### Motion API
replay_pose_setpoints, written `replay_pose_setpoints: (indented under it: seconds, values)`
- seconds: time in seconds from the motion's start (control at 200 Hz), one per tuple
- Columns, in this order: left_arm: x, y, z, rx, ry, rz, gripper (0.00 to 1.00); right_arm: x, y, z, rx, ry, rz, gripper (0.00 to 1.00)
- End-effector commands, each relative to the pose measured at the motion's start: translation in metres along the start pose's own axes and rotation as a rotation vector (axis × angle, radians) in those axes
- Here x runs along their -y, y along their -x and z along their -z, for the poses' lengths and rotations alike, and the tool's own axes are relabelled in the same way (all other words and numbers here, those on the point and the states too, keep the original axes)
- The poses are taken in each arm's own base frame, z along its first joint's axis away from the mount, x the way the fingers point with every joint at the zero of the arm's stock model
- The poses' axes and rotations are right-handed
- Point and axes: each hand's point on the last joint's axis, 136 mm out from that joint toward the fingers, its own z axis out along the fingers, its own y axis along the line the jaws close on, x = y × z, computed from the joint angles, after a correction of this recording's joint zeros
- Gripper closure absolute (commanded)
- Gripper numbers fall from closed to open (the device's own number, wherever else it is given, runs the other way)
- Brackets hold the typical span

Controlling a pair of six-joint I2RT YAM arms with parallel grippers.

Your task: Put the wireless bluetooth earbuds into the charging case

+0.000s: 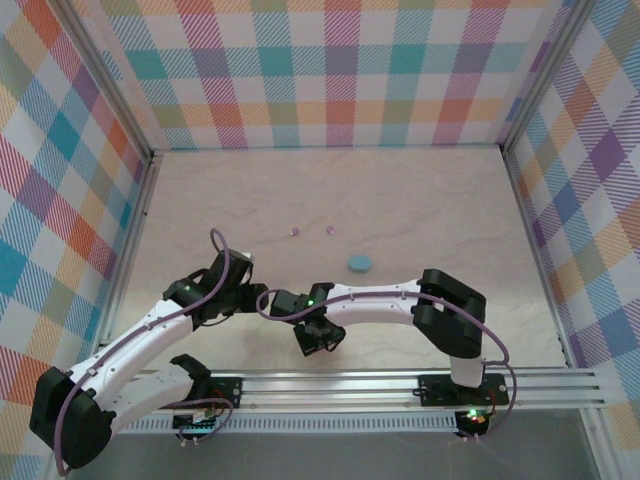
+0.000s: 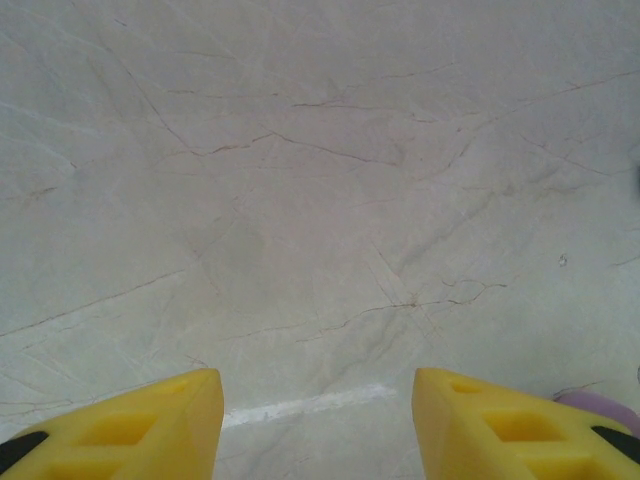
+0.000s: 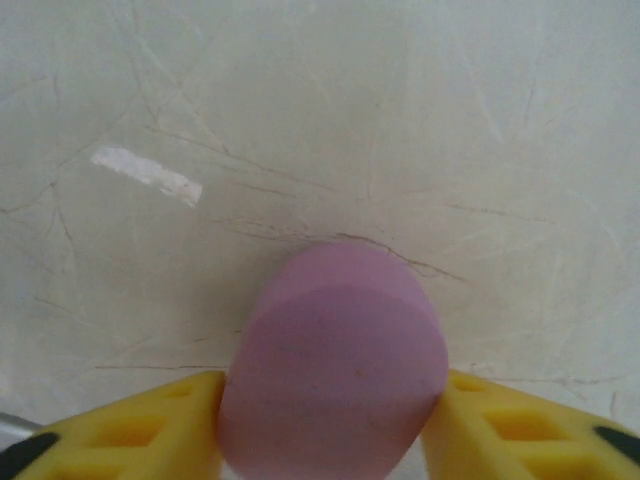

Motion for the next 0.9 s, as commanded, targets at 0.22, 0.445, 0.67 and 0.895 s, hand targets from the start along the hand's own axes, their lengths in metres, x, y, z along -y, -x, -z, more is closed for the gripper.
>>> replay_pose_setpoints:
  seconds: [0.22, 0.445, 0.67, 0.895]
  values:
    - [0.016, 0.006, 0.008, 0.058, -0.098, -0.040, 0.44, -0.001, 0.029, 0.049, 0.128, 0.239, 0.092, 0.79]
    - [0.074, 0.050, 0.070, 0.330, -0.482, -0.039, 0.36, 0.010, 0.055, 0.147, 0.400, 0.652, 0.224, 0.81]
    - [0.118, 0.081, 0.134, 0.493, -0.871, 0.001, 0.32, 0.027, 0.068, 0.233, 0.621, 0.928, 0.309, 0.82]
    - [0.154, 0.095, 0.159, 0.437, -1.139, 0.028, 0.35, 0.016, 0.071, 0.257, 0.617, 1.030, 0.368, 0.84]
